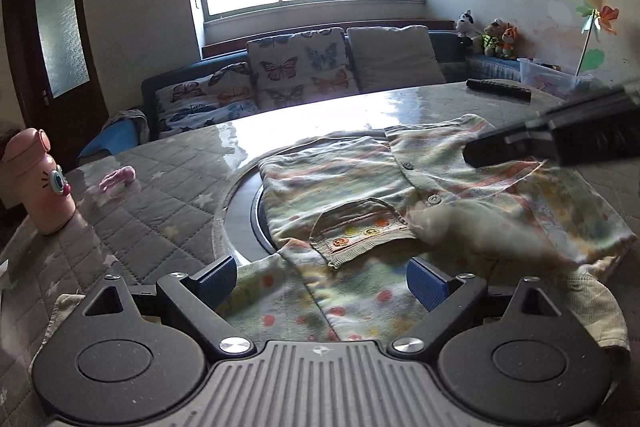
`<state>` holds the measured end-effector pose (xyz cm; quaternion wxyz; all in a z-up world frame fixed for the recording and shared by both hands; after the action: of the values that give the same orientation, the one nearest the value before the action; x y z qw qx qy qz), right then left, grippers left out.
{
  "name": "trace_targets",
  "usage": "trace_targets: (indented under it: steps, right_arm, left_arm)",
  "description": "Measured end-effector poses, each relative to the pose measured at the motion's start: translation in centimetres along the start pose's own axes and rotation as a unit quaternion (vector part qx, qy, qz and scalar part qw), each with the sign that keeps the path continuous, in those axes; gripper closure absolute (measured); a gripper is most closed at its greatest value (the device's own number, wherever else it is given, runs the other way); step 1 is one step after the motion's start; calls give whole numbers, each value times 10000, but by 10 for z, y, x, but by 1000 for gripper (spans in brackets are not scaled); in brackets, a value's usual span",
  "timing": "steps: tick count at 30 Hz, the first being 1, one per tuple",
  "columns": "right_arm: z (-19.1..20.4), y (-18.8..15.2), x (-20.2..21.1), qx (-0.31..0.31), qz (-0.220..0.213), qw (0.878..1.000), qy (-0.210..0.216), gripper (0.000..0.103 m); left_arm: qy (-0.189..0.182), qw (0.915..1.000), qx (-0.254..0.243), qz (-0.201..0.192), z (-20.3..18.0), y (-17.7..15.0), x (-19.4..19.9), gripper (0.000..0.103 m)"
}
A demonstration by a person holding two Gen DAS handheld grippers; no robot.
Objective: Fold clothes
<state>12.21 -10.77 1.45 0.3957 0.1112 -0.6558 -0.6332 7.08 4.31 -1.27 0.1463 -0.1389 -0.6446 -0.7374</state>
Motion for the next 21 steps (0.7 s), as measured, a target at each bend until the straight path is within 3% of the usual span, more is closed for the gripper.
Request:
trace_targets:
  steps: [4,12,16,19,21]
  right_arm:
    - [-6,-13,12,-13,147,9999,-30,68]
    - [-75,-68,46,-712,582,9918,-888,60]
    - [-93,-78,65,-1044,542,9881,-993,59]
    - [-102,-74,76,-1101,345,9875,-1078,50]
    - [-109,-72,78,-1152,266,9864,-1142,49]
  left_arm:
    - [6,10000,17,-34,-1,4,0,8]
    - [-165,9998,-101,-90,-21,15,-11,0]
    - [-227,9997,-133,-4,-31,17,-24,0]
    - [-421,9990,-161,29,-42,18,-28,7]
    - [-601,9979,-160,152,-49,14,-32,21]
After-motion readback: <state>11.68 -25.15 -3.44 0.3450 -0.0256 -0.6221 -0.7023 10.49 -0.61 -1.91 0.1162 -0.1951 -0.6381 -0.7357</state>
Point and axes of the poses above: each gripper's, at about its wrist camera, not at the fingertips, and x roughly against the way its jaws point, z to its left, y to its top, the point moved 6 cm from there along -x, roughly the way its jaws point, and after that the axes turned 10 degrees about -z, right-handed, at the moved point
